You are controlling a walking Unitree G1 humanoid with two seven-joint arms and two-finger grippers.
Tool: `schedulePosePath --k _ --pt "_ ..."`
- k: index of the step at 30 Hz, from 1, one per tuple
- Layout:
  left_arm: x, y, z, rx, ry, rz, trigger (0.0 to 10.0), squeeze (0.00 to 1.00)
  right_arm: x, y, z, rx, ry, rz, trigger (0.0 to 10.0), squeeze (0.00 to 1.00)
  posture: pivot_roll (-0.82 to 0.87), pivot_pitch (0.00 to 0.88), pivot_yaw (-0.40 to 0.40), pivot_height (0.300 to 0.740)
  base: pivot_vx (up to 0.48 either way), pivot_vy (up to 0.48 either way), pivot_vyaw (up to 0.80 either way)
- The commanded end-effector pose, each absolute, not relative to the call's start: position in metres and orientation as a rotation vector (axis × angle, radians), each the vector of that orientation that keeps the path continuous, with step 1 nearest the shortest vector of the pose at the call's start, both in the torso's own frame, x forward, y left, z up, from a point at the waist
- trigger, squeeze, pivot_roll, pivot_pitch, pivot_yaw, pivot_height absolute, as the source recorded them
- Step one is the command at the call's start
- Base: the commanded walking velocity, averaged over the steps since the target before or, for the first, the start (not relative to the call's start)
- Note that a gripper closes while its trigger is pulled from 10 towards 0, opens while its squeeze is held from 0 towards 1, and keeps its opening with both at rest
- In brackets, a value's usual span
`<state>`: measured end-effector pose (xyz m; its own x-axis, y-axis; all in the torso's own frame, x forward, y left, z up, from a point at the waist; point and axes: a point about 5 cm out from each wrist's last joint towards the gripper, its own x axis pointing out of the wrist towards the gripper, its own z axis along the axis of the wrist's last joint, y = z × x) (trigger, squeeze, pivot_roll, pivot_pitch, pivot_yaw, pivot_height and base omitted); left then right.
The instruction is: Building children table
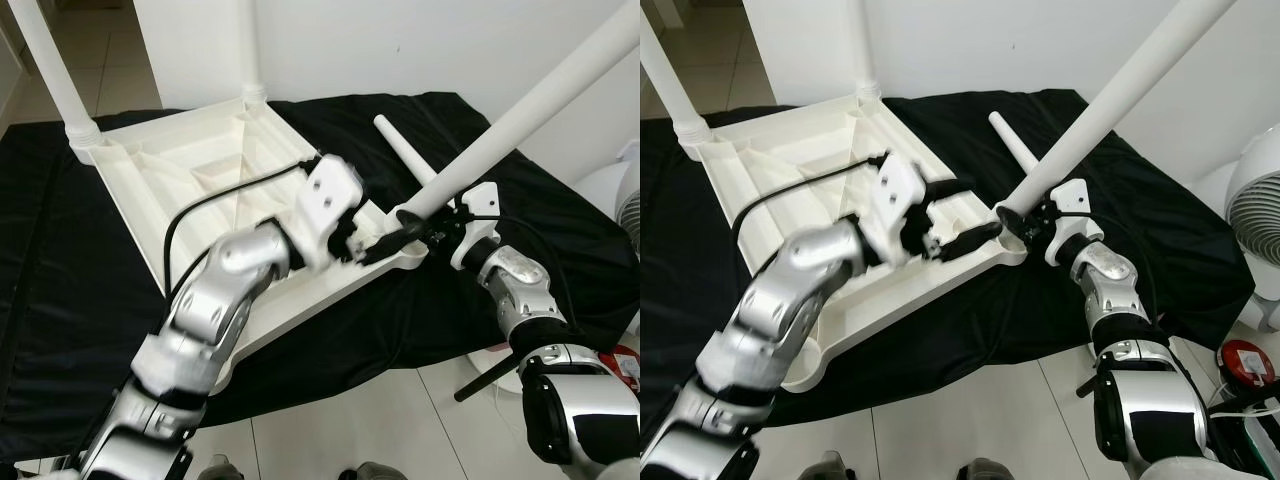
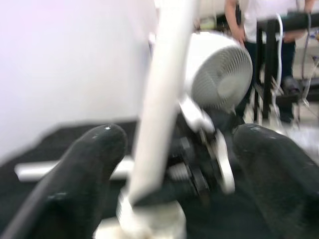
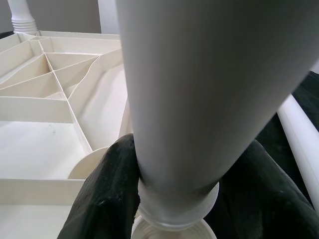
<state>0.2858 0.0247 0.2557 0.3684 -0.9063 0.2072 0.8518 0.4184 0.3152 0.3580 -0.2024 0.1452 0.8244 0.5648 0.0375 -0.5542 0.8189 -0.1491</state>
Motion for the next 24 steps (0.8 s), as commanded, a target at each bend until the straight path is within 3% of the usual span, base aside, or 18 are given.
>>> schedulePosePath --k 1,3,4,5,11,24 --pt "0.296 0.024 0.262 0.141 -0.387 -0.971 10.0 1.00 0.358 -0.203 0.141 -0.147 -0.047 0.603 10.0 0.00 0.04 0.005 -0.025 0.740 0.000 0.000 0.00" --pt "0.296 0.024 0.262 0.141 -0.387 -0.971 10.0 1.00 0.358 -0.203 0.141 -0.147 -0.047 0.603 10.0 0.00 0.04 0.005 -0.025 0.740 0.000 0.000 0.00" --pt "0.301 0.020 0.270 0.155 -0.407 -0.934 10.0 0.39 0.358 -0.204 0.141 -0.148 -0.046 0.603 10.0 0.00 0.04 0.006 -0.025 0.740 0.000 0.000 0.00" --pt "0.305 0.016 0.277 0.173 -0.417 -0.898 10.0 0.00 0.358 -0.204 0.142 -0.149 -0.046 0.602 10.0 0.00 0.04 0.007 -0.026 0.740 0.000 0.000 0.00" --pt "0.324 0.002 0.295 0.245 -0.397 -0.763 10.0 0.00 0.360 -0.203 0.143 -0.149 -0.045 0.603 10.0 0.00 0.04 0.007 -0.030 0.740 0.000 0.000 0.00" --pt "0.337 -0.017 0.307 0.330 -0.373 -0.678 10.0 0.00 0.362 -0.200 0.145 -0.157 -0.041 0.613 10.0 0.00 0.05 0.013 -0.033 0.740 0.000 0.000 0.00"
